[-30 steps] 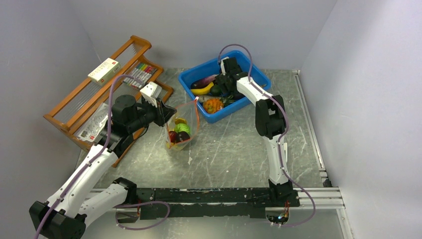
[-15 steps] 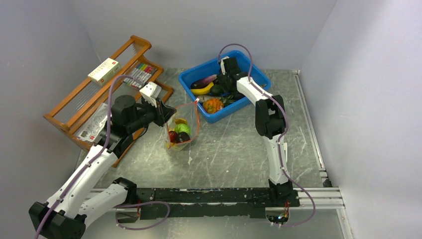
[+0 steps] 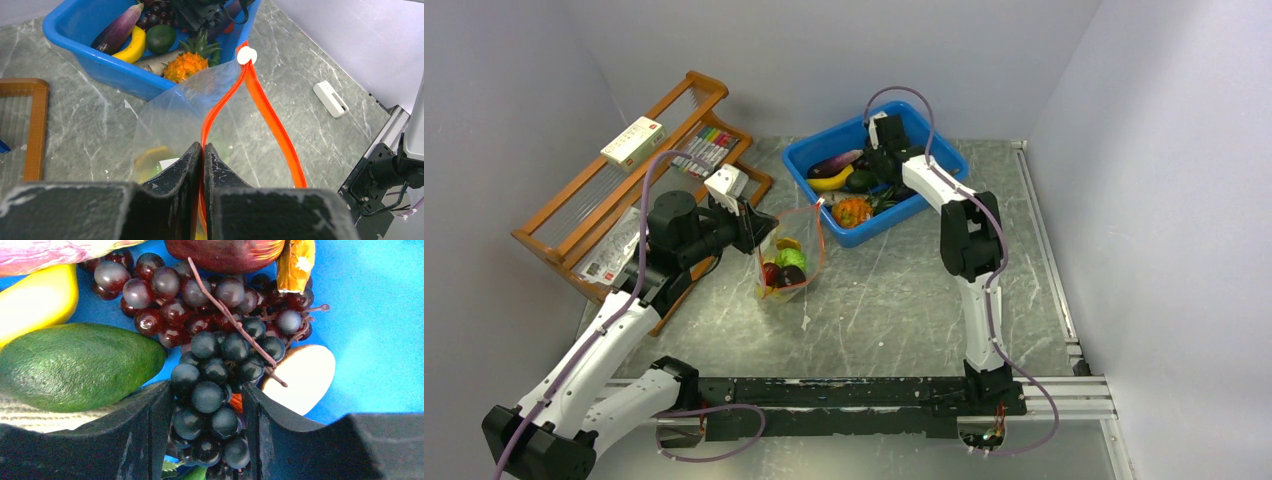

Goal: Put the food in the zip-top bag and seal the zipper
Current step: Pick up the fake fruit from the bin.

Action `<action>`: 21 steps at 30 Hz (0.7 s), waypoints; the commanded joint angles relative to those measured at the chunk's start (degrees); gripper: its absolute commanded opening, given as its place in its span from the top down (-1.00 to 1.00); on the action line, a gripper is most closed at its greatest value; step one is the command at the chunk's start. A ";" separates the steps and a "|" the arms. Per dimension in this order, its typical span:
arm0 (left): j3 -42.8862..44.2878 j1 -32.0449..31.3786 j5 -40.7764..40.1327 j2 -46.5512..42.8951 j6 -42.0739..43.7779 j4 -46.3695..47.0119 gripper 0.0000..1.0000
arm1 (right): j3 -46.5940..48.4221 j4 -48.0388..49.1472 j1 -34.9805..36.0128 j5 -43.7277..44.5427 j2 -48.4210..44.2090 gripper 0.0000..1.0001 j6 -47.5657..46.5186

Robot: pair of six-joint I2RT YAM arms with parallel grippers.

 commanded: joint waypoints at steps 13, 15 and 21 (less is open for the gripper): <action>0.03 0.61 -0.46 -0.76 0.70 1.08 0.86 | -3.76 4.05 -0.35 0.76 -4.75 -0.30 0.03; 0.08 0.61 -0.41 -0.81 0.69 1.08 0.86 | -3.12 3.11 -0.41 1.07 -3.59 -0.43 0.11; 0.03 0.61 -0.42 -0.89 0.74 1.07 0.86 | -1.22 0.88 -0.69 -0.60 -0.53 -0.53 0.91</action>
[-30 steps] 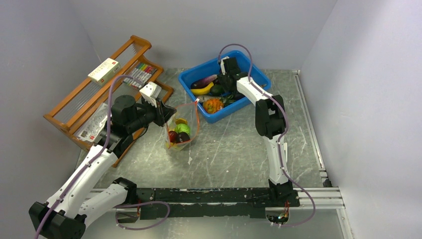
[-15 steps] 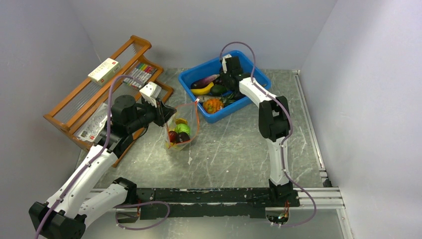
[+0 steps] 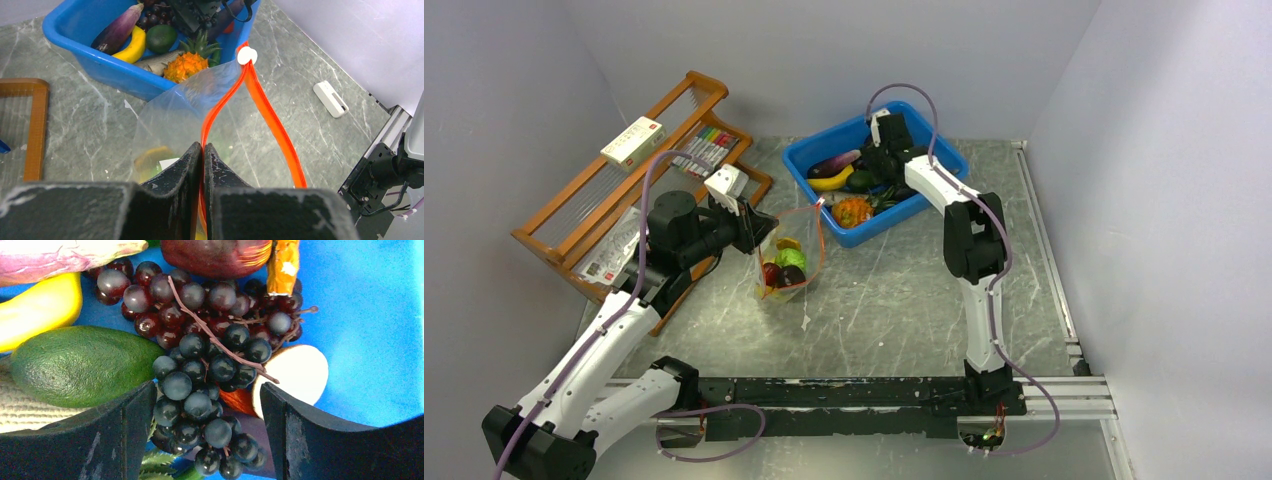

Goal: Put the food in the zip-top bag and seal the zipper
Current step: Pick up the fake fruit from the bin.

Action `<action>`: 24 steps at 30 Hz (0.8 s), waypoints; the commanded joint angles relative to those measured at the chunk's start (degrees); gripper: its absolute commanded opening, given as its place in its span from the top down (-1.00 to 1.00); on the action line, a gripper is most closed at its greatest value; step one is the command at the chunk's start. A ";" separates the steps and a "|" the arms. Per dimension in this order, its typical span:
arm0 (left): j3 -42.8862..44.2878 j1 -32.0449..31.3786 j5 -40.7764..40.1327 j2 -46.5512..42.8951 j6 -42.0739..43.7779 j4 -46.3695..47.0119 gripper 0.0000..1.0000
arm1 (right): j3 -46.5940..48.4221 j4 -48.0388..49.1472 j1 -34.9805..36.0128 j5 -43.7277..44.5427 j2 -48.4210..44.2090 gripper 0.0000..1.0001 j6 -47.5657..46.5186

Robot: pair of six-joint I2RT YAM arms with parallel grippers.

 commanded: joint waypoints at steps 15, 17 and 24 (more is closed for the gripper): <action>0.17 0.61 -0.46 -0.83 0.75 0.98 0.86 | 2.92 -3.00 -0.78 -2.45 2.56 -0.11 1.99; 0.17 0.61 -0.50 -0.88 0.78 0.99 0.86 | 2.39 -2.51 -0.74 -2.59 1.60 -0.01 2.08; 0.22 0.63 -0.53 -0.77 0.76 1.05 0.86 | -2.28 1.46 -0.74 -2.68 -2.99 0.25 2.52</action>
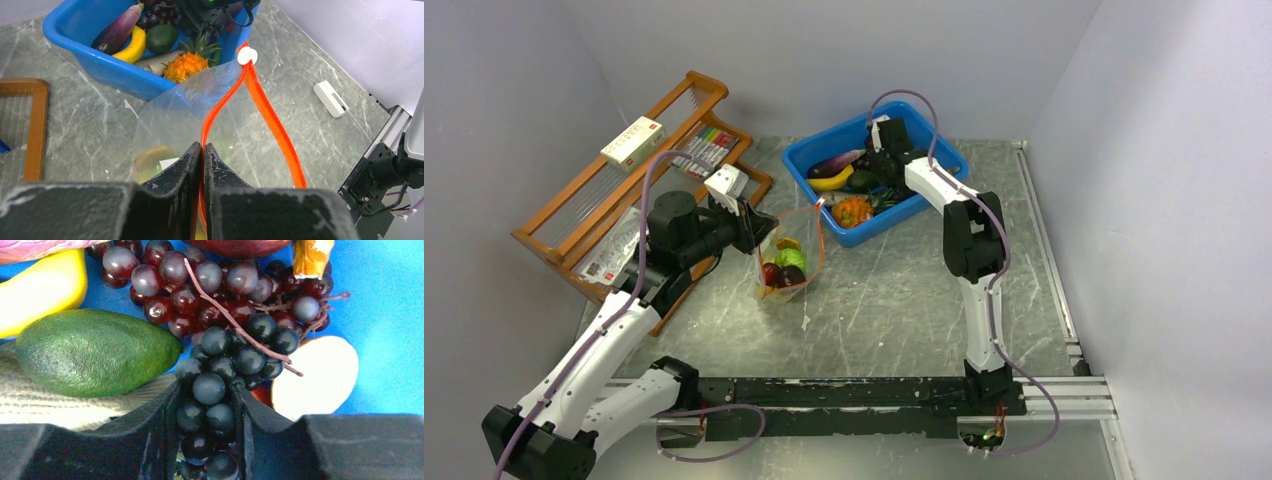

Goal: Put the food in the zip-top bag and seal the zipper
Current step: Pick up the fake fruit from the bin.

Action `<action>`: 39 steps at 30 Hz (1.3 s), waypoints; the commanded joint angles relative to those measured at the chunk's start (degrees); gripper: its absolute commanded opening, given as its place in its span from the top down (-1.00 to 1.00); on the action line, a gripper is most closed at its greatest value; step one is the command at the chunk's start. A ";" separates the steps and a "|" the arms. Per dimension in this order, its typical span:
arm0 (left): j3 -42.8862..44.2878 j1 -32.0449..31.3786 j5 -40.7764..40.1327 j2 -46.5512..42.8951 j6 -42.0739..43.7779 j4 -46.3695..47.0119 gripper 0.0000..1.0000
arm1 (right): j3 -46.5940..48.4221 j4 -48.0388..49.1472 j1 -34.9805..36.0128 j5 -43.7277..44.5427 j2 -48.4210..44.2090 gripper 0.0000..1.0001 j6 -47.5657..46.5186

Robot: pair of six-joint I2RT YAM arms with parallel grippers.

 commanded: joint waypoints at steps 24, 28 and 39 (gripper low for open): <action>0.10 0.61 -0.57 -0.78 0.78 1.06 0.86 | -10.22 10.37 -0.26 -0.60 -14.83 0.55 2.06; 0.05 0.61 -0.50 -0.63 0.74 1.11 0.86 | -11.25 10.55 -0.08 -1.44 -18.42 0.56 2.46; 0.07 0.61 -0.53 -0.33 0.69 1.11 0.86 | -15.36 10.07 0.70 -6.25 -27.89 0.60 5.98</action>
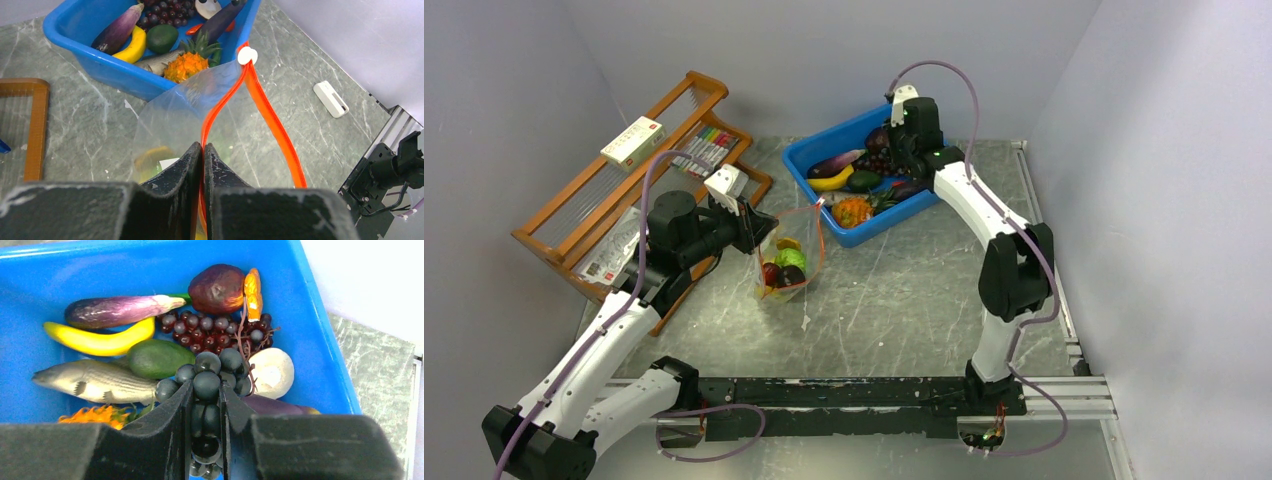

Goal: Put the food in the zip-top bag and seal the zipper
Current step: Pick up the fake fruit from the bin, then place the fake fruit in the zipper food storage bag.

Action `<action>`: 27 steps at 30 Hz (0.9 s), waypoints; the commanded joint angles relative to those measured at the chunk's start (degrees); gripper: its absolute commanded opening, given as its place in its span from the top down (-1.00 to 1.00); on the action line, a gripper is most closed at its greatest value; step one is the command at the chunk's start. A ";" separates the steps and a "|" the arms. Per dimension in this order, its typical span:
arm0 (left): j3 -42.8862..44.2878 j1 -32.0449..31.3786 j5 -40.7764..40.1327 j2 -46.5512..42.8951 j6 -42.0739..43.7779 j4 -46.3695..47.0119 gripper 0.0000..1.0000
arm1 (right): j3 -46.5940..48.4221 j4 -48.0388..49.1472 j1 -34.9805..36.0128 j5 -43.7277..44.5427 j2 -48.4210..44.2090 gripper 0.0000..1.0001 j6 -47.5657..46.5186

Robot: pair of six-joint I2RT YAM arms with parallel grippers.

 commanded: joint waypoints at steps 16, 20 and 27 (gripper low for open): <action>0.08 0.56 -1.28 -0.16 0.86 0.94 0.86 | -13.79 3.45 8.97 -15.58 -27.05 0.61 6.98; -0.03 0.56 -1.43 -0.30 0.74 1.03 0.86 | -17.82 6.49 10.67 -21.91 -32.78 0.61 8.42; 0.12 0.57 -1.10 0.11 0.69 0.98 0.86 | -22.21 11.34 12.19 -31.65 -38.77 0.61 11.98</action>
